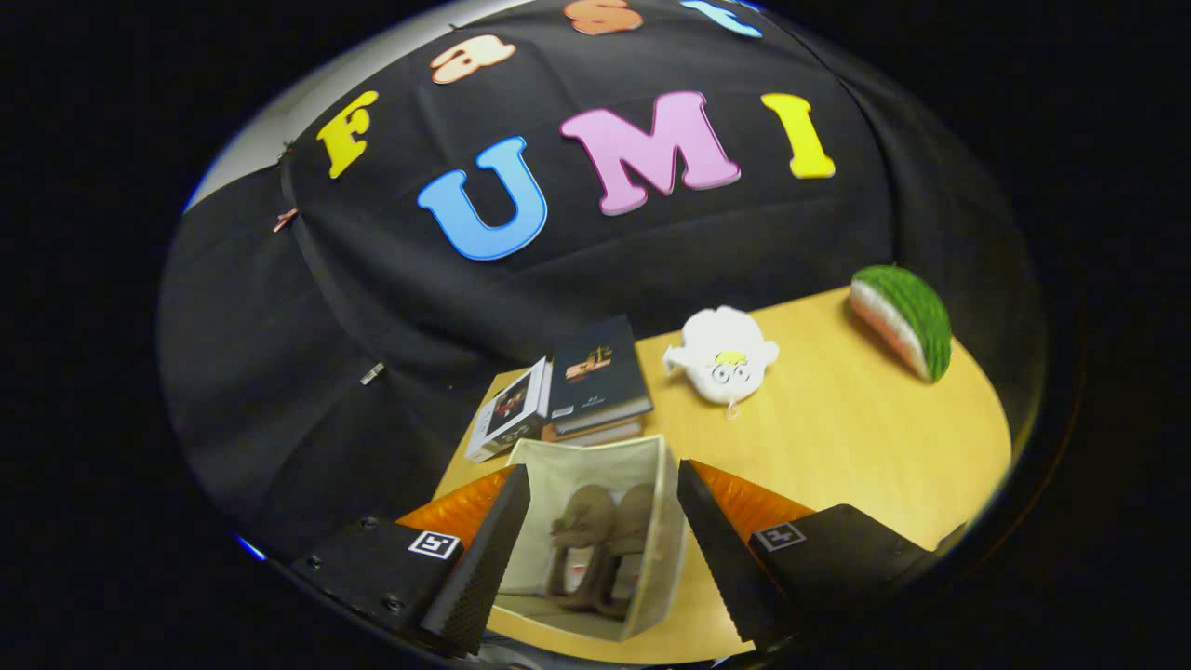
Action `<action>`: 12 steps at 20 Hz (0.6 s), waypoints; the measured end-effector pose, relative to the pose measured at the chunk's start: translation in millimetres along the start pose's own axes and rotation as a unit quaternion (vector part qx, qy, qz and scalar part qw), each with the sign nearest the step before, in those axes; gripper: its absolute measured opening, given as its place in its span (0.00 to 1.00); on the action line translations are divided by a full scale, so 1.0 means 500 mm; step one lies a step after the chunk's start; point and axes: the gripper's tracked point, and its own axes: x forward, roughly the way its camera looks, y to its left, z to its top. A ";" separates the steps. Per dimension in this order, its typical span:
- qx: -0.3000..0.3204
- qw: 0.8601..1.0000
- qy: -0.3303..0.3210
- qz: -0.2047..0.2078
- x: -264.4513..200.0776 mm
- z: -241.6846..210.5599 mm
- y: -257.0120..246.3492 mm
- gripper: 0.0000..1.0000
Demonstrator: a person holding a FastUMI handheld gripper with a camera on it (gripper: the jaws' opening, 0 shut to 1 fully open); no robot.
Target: Open the storage box then place both shoes into the box .Put the left shoe in first, then the right shoe, with the right side of both shoes facing outward in a uniform manner.
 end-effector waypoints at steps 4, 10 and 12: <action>-0.110 0.989 -0.095 -0.029 -0.082 0.098 -0.083 0.98; -0.149 0.966 -0.203 -0.055 -0.229 0.232 -0.162 0.97; -0.135 0.965 -0.220 -0.049 -0.262 0.252 -0.184 0.97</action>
